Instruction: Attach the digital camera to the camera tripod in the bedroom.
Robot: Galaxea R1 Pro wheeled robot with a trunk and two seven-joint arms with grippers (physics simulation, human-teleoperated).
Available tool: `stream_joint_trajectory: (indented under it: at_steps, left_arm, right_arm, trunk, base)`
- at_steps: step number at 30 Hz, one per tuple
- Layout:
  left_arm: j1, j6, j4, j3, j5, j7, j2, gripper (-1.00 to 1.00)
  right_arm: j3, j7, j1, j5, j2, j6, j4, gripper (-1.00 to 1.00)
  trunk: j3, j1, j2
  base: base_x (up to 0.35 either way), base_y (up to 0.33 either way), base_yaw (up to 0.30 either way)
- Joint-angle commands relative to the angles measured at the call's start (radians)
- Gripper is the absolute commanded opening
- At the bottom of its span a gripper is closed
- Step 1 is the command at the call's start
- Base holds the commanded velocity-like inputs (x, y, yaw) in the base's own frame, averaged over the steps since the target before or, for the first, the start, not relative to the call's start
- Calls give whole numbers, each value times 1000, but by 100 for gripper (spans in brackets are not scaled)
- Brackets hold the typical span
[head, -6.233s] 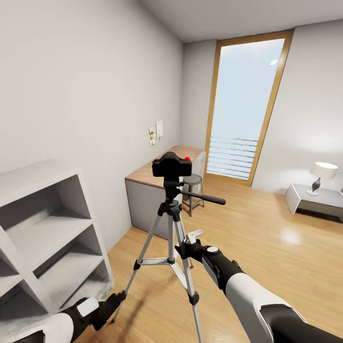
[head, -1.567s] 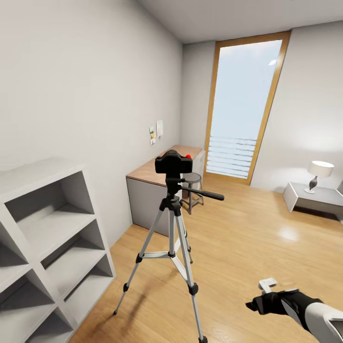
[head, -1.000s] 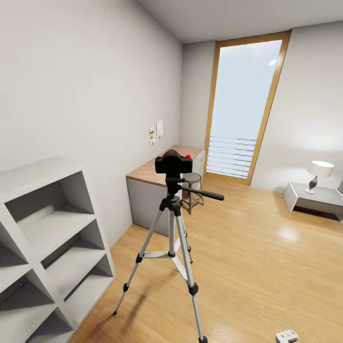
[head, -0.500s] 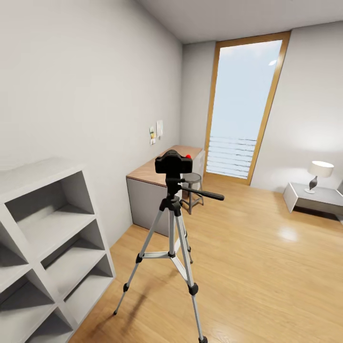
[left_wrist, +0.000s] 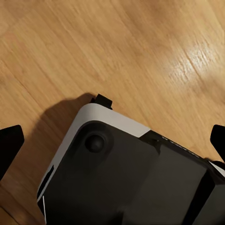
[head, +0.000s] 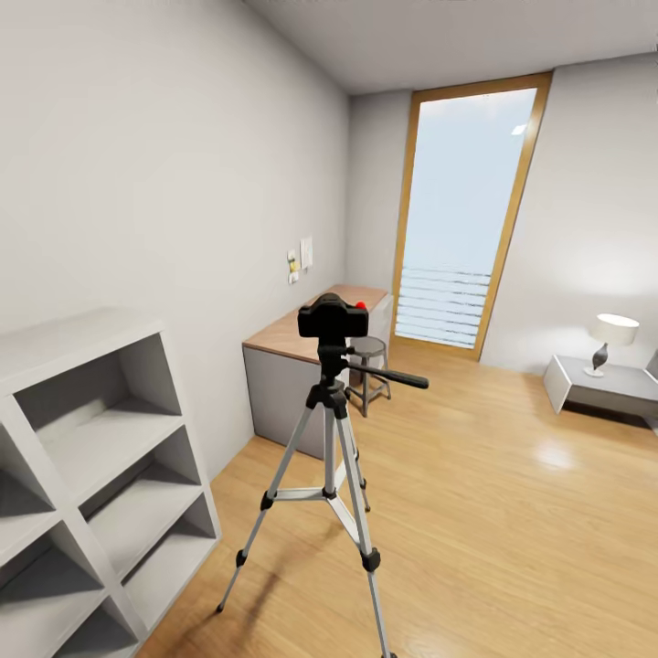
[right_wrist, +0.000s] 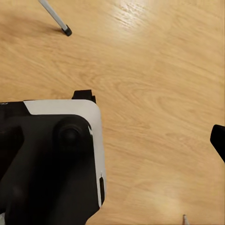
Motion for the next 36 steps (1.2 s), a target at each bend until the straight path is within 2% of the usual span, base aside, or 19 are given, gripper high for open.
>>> stream_joint_trajectory:
  at_steps: [1, 9, 36]
  left_arm:
    - [0, 0, 0, -8, 8, 3, 0, 100]
    - [6, -2, 3, -11, 5, 2, -3, 100]
    - [7, -2, 1, -12, 4, 2, -4, 100]
  right_arm:
    - [-3, 3, -1, -1, 0, 0, 2, 100]
    - [-3, 8, 11, 0, 0, -51, 2, 100]
    - [-2, 9, 13, 1, 0, -90, 2, 100]
  trunk:
    - [-1, 1, -2]
    - [12, 1, -2]
    - [56, 1, -2]
  base:
    - [0, 0, 0]
    - [0, 0, 0]
    - [0, 0, 0]
